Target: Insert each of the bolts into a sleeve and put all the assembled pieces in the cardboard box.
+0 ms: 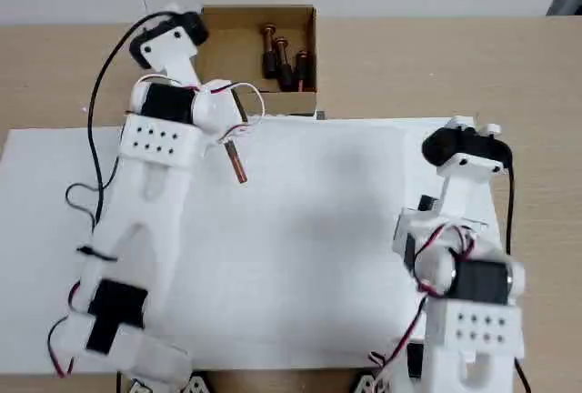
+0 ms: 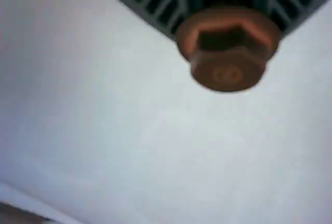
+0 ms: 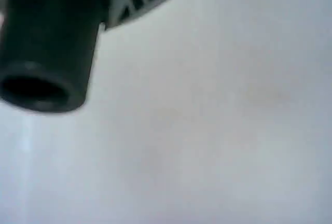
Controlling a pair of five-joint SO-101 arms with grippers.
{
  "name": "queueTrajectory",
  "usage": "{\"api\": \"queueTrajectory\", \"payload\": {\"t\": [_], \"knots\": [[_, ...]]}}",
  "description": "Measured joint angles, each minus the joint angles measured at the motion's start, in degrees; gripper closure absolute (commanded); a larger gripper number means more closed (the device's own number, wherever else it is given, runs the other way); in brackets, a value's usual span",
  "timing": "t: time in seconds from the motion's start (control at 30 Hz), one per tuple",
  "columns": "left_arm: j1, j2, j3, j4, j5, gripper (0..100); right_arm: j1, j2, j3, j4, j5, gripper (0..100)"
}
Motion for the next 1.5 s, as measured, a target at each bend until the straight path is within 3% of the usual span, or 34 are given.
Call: {"api": "queueTrajectory", "payload": {"t": [0.2, 0.6, 0.87, 1.07, 1.5], "knots": [[3.7, -9.9, 10.8, -1.5, -4.4, 100, -3.5, -11.7, 1.8, 0.0, 0.0, 99.6], [3.9, -32.7, 44.6, -27.4, -4.7, 100, -5.8, -27.4, 21.7, -15.7, 0.0, 99.5], [3.9, -44.5, 59.5, -38.1, -4.8, 100, -17.1, -34.0, 32.6, -24.5, 0.0, 99.6], [4.0, -55.1, 71.9, -48.6, -9.0, 100, -25.1, -38.9, 39.9, -31.0, 0.0, 99.6], [13.6, -85.0, 87.6, -52.2, -9.5, 100, -36.3, -41.9, 44.6, -31.6, 0.3, 99.6]]}}
